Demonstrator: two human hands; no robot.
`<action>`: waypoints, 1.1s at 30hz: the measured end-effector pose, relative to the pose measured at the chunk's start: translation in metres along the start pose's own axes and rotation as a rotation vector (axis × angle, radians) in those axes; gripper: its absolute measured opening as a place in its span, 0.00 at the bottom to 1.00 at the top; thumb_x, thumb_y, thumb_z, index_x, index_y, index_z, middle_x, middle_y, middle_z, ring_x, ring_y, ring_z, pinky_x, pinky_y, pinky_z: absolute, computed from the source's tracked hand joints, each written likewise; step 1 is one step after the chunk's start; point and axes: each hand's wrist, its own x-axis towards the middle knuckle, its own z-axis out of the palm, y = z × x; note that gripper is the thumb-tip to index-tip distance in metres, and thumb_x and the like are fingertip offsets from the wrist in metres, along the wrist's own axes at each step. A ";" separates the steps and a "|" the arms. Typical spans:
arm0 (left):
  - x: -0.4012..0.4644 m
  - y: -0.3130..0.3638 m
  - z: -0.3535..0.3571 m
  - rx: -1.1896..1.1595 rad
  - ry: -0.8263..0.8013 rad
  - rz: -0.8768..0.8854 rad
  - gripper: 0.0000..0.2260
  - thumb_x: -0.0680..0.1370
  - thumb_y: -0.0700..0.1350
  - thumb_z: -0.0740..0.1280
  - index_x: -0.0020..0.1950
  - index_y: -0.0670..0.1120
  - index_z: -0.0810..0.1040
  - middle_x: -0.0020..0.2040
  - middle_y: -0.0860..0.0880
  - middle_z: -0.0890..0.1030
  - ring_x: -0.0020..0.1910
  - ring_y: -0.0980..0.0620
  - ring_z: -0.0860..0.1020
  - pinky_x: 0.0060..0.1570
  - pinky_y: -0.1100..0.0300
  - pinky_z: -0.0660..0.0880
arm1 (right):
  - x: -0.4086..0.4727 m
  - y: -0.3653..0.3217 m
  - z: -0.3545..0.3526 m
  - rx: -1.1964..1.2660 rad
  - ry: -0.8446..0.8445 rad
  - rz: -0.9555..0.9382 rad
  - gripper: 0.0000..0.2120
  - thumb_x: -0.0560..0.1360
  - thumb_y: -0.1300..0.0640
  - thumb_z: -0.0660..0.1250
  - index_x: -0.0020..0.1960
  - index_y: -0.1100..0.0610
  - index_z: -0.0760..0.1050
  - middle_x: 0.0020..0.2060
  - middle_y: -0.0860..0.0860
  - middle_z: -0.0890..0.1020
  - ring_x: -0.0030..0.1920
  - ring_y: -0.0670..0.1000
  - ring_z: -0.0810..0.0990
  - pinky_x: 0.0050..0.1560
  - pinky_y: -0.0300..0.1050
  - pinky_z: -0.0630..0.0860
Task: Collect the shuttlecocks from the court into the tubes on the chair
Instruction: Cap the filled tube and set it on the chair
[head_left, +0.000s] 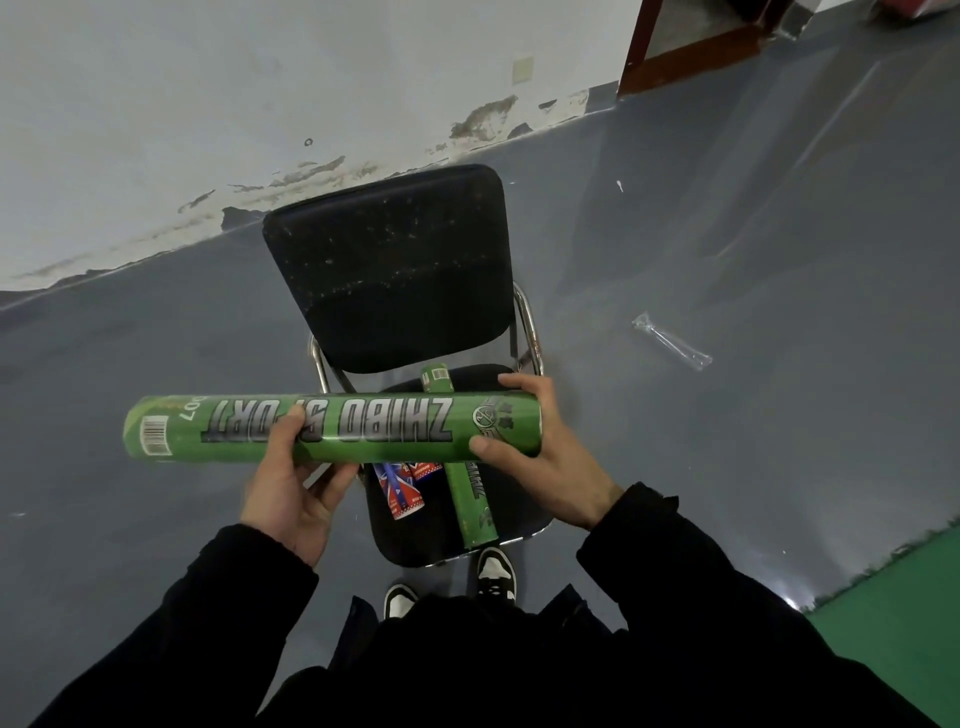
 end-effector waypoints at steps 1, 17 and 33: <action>-0.001 0.000 0.000 0.006 0.001 0.011 0.12 0.79 0.55 0.71 0.58 0.51 0.78 0.46 0.50 0.87 0.45 0.55 0.86 0.43 0.58 0.84 | 0.000 -0.001 0.001 0.035 -0.016 0.024 0.28 0.73 0.44 0.73 0.65 0.35 0.61 0.62 0.50 0.77 0.59 0.49 0.82 0.56 0.47 0.82; 0.006 0.006 0.014 0.079 -0.052 0.101 0.21 0.78 0.57 0.72 0.66 0.49 0.78 0.54 0.48 0.86 0.55 0.49 0.85 0.50 0.54 0.83 | 0.008 -0.006 -0.014 0.304 0.205 0.197 0.24 0.82 0.39 0.57 0.74 0.46 0.69 0.64 0.45 0.79 0.64 0.46 0.80 0.52 0.34 0.76; 0.083 -0.177 0.020 0.390 -0.053 -0.294 0.21 0.82 0.49 0.69 0.72 0.50 0.66 0.58 0.51 0.78 0.52 0.54 0.80 0.42 0.60 0.80 | 0.031 0.238 0.009 -0.260 0.175 0.621 0.36 0.62 0.42 0.76 0.68 0.44 0.68 0.56 0.48 0.81 0.53 0.48 0.81 0.60 0.54 0.80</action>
